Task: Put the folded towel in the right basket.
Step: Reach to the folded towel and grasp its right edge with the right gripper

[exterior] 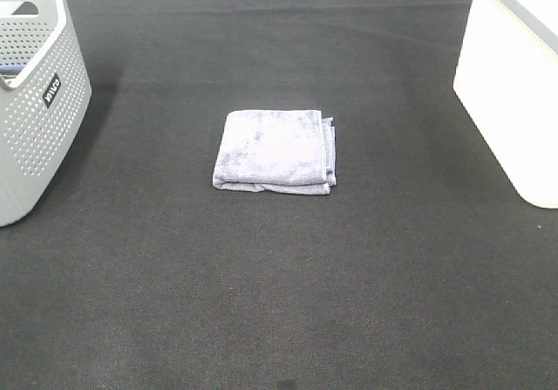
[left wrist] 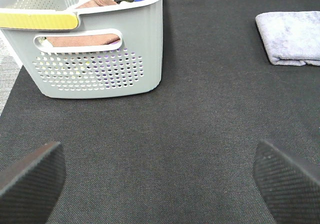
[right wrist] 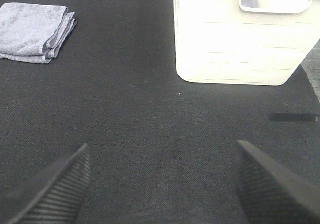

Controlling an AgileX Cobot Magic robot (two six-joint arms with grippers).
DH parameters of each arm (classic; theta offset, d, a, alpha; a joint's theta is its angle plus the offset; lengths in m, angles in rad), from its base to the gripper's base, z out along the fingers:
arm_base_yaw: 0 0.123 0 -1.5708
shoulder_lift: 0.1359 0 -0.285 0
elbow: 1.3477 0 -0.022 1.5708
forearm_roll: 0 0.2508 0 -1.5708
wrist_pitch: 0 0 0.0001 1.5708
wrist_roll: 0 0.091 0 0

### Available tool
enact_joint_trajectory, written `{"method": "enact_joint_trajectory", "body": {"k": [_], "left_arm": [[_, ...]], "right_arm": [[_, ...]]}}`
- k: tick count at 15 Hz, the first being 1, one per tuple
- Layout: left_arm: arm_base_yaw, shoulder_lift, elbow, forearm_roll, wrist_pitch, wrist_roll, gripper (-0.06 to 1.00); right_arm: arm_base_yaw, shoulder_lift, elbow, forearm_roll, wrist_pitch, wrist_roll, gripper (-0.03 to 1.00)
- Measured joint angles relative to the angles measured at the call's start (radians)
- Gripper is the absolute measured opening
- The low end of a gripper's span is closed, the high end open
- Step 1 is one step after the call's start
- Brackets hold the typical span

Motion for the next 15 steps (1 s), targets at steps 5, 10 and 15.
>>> {"method": "enact_joint_trajectory", "body": {"k": [5, 10, 15], "left_arm": [[0.000, 0.000, 0.000, 0.000, 0.000, 0.000, 0.97], [0.000, 0.000, 0.000, 0.000, 0.000, 0.000, 0.97], [0.000, 0.000, 0.000, 0.000, 0.000, 0.000, 0.97]], "right_arm": [[0.000, 0.000, 0.000, 0.000, 0.000, 0.000, 0.74], [0.000, 0.000, 0.000, 0.000, 0.000, 0.000, 0.74], [0.000, 0.000, 0.000, 0.000, 0.000, 0.000, 0.74]]}}
